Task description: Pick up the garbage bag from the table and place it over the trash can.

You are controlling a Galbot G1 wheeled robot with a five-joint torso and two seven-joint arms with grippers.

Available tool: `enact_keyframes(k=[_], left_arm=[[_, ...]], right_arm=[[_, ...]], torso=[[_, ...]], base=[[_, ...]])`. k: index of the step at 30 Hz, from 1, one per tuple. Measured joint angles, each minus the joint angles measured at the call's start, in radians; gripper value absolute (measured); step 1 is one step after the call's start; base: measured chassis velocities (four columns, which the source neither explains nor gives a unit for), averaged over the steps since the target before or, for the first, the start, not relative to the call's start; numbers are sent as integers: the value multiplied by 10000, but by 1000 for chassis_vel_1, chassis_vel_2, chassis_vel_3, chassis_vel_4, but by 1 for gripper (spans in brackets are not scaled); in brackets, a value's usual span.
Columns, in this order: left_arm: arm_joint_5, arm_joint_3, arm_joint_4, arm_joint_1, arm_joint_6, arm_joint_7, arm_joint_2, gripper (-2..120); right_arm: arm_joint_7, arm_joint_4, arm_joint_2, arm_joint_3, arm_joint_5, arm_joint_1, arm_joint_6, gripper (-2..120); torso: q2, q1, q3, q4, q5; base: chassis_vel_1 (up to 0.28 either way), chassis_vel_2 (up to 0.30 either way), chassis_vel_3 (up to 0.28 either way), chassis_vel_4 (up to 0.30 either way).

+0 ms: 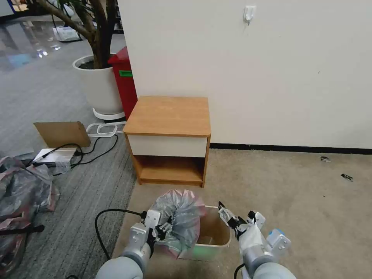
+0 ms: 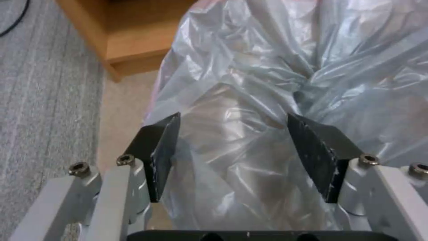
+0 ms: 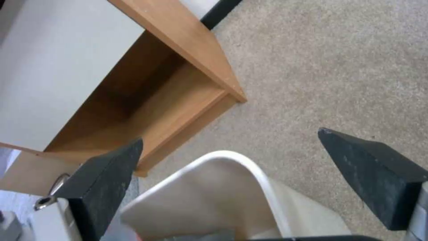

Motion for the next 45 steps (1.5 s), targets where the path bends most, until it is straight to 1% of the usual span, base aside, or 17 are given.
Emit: enact_keyframes(k=[8, 15, 17, 18, 20, 23, 24, 27, 28, 30, 31, 32, 33, 34, 35, 37, 45], left_arm=[[3, 85, 451, -177, -28, -172, -167, 69], [11, 195, 760, -336, -102, -175, -185, 69], [20, 242, 831, -384, -119, -171, -210, 65], [22, 263, 850, -401, -105, -137, -232, 58], [22, 271, 853, -404, -97, -119, -238, 57], [24, 301, 883, -406, -97, 34, -289, 43], [24, 301, 883, -406, -97, 34, -289, 43], [85, 293, 893, -378, -649, 208, -311, 28], [85, 293, 893, -378, -649, 208, -311, 28], [251, 207, 887, -322, -993, 413, -309, 21], [352, 113, 849, -253, -1288, 573, -302, 14], [352, 113, 849, -253, -1288, 573, -302, 14], [411, 27, 791, -182, -1545, 708, -299, 10], [411, 27, 791, -182, -1545, 708, -299, 10], [524, -151, 724, -76, -1952, 946, -298, 9], [605, -312, 674, -4, -2248, 1160, -306, 9], [631, -600, 492, 78, -2675, 1610, -310, 9]], right_arm=[[-25, 7, -43, 131, 15, -12, -3, 100], [-32, 7, -9, 218, 25, -54, -3, 100], [-40, 13, -3, 251, 28, -71, -3, 100], [-48, 24, -4, 285, 29, -75, -3, 100], [-53, 29, -6, 296, 29, -74, -3, 100], [-192, 74, -23, 312, 14, -58, -17, 100], [-192, 74, -23, 312, 14, -58, -17, 100], [-515, 192, -108, 167, -57, -52, -388, 100], [-515, 192, -108, 167, -57, -52, -388, 100], [-845, 279, -139, 115, -76, -71, -763, 100], [-1252, 306, -148, 100, -74, -103, -1030, 100], [-1252, 306, -148, 100, -74, -103, -1030, 100], [-1583, 306, -149, 89, -72, -138, -1190, 100], [-1583, 306, -149, 89, -72, -138, -1190, 100], [-2013, 330, -140, 53, -66, -184, -1328, 100], [-2339, 411, -137, 0, -46, -198, -1408, 100], [-3257, 521, -271, -50, 9, -102, -1480, 100]], torso=[[0, 0, 0, 0, 0], [0, 0, 0, 0, 0], [0, 0, 0, 0, -1], [0, 0, 0, 0, 0], [0, 0, 0, 0, 0], [0, 0, 0, 0, 0], [0, 0, 0, 0, 0], [0, 0, 0, 0, -1], [0, 0, 0, 0, -1], [0, 0, 0, 0, -1], [0, 0, 0, 0, -2], [0, 0, 0, 0, -2], [0, 0, 0, -1, -2], [0, 0, 0, -1, -2], [0, 0, 0, 0, -1], [0, 0, 0, 0, -1], [0, 0, 0, 0, -2]], base=[[0, 0, 0, 0], [0, 0, 0, 0], [0, 0, 0, 0], [0, 0, 0, 0], [0, 0, 0, 0], [0, 0, 0, 0], [0, 0, 0, 0], [0, 0, 0, 0], [0, 0, 0, 0], [0, 0, 0, 0], [0, 0, 0, 0], [0, 0, 0, 0], [0, 0, 0, 0], [0, 0, 0, 0], [0, 0, 0, 0], [0, 0, 0, 0], [0, 0, 0, 0]])
